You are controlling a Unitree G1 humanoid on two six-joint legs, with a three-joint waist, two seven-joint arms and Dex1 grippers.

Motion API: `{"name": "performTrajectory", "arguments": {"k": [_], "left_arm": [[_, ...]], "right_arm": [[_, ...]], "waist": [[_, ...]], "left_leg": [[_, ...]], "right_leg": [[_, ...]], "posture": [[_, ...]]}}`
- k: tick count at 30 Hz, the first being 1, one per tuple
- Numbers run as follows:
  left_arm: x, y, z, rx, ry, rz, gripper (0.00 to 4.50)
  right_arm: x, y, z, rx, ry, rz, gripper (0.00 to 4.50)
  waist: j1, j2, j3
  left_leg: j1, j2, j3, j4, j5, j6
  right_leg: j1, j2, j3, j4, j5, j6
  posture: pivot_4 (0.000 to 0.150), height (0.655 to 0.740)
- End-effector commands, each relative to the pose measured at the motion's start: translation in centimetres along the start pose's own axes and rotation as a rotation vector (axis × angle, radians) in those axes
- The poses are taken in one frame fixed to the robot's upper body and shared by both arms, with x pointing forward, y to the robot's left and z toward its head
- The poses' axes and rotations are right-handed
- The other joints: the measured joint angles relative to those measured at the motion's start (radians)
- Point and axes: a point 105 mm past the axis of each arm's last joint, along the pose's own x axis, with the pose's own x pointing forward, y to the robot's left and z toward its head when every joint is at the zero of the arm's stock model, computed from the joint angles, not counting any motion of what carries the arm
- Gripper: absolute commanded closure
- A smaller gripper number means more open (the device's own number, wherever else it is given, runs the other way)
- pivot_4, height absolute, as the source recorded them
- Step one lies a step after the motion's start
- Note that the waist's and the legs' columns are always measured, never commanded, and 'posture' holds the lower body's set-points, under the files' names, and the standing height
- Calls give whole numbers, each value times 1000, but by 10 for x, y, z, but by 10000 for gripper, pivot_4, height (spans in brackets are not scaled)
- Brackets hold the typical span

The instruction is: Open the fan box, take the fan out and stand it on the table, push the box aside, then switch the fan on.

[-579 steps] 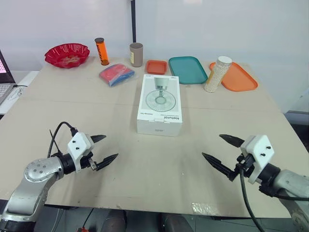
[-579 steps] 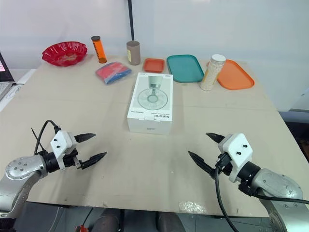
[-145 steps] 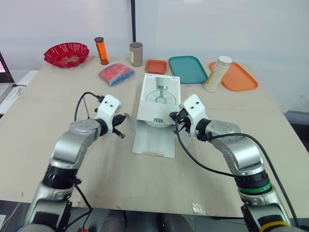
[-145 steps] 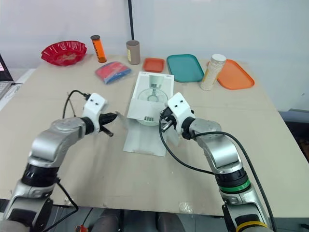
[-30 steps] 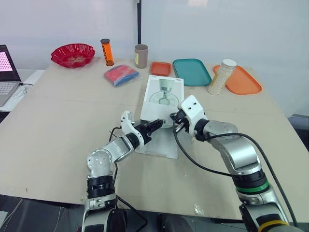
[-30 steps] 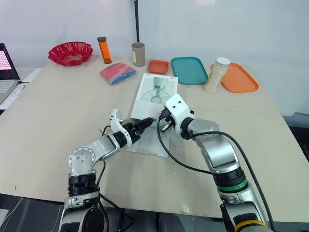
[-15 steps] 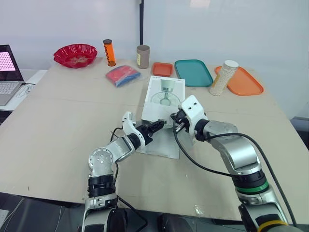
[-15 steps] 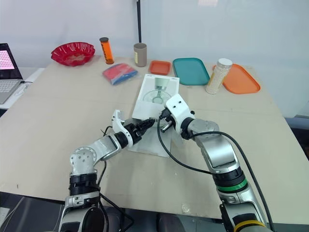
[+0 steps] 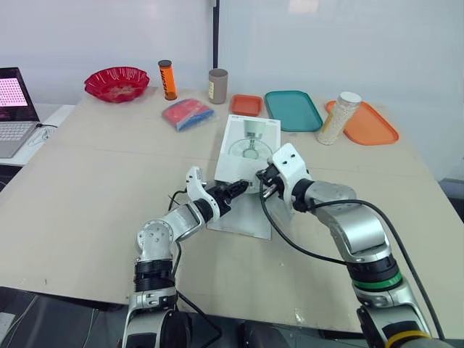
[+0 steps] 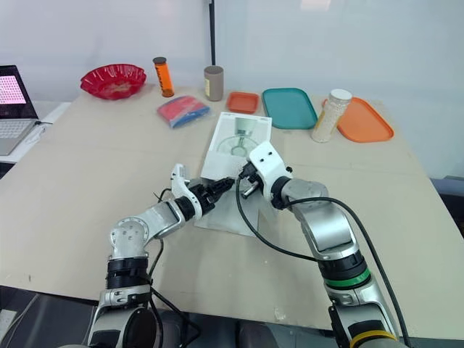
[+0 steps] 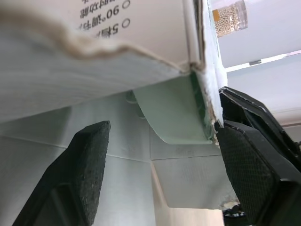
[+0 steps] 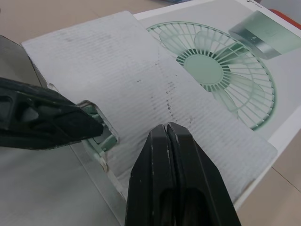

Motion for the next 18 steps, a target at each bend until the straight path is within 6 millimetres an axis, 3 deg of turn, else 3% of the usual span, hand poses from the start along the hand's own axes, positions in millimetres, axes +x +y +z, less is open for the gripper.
{"name": "performTrajectory", "arguments": {"k": [1,7,12,18], "left_arm": [[18,-18,-27,18,128,-39,17684],[17,-20,-27,32,131,-43,17684],[17,-21,-27,33,131,-45,30885],[5,-17,-28,37,150,-45,30885]], "right_arm": [[5,12,-12,28,46,48,45000],[6,12,-11,29,43,49,45000],[6,12,-11,30,44,50,45000],[7,15,-11,32,43,53,45000]], "waist": [[0,0,0],[0,0,0],[0,-1,0],[0,-1,0]], "left_leg": [[0,-1,-1,0,0,0],[-1,-2,-2,0,0,0],[-1,-2,-2,0,0,0],[-1,-2,-2,-1,0,0]], "right_leg": [[0,0,0,0,0,0],[1,-1,0,-1,0,1],[1,-2,0,-1,0,1],[1,-2,0,-2,0,2]], "posture": [[1500,7400],[1500,7400],[1500,7400],[1500,7400]]}}
